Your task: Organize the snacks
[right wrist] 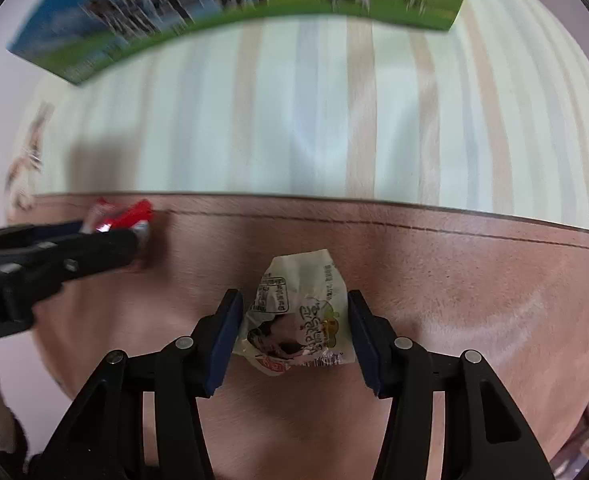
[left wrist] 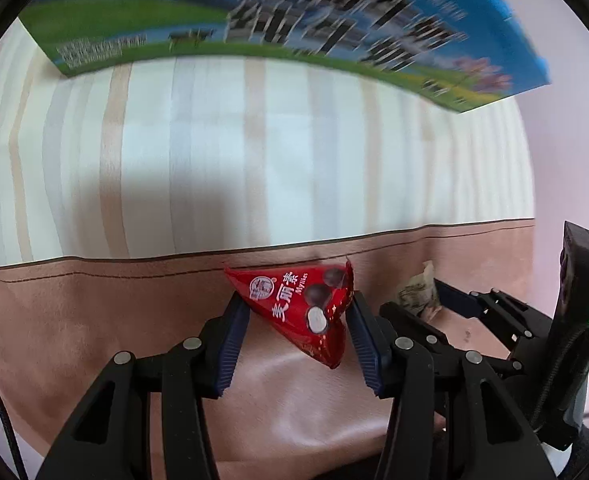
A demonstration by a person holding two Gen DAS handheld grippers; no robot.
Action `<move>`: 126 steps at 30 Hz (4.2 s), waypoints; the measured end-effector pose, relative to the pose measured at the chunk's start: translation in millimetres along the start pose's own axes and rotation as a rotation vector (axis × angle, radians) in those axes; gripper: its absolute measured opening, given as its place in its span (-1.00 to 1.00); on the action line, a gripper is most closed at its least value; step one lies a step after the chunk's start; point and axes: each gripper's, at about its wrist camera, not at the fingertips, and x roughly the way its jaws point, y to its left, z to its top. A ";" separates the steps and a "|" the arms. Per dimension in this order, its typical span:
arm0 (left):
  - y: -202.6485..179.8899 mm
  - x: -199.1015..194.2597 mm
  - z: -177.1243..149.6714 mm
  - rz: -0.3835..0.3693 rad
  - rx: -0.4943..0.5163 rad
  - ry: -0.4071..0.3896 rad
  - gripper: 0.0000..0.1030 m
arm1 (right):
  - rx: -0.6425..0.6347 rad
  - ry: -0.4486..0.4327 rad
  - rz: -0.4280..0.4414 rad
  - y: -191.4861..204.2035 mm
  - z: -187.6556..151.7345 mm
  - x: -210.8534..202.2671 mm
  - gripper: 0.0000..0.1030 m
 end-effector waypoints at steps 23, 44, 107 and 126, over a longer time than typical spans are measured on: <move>9.9 -148.7 138.7 0.142 -0.018 -0.307 -0.08 | 0.032 -0.355 0.053 -36.1 193.8 -172.2 0.08; 1.7 -121.9 150.6 0.263 -0.060 -0.339 0.97 | 0.098 -0.290 -0.109 -44.3 215.6 -125.6 0.96; -106.8 -302.5 -102.4 0.316 -0.009 -0.829 0.99 | -0.043 -0.774 -0.133 30.5 -50.0 -369.4 1.00; -88.8 -246.6 -34.2 0.384 -0.034 -0.704 0.99 | 0.010 -0.718 -0.187 4.4 15.5 -319.0 1.00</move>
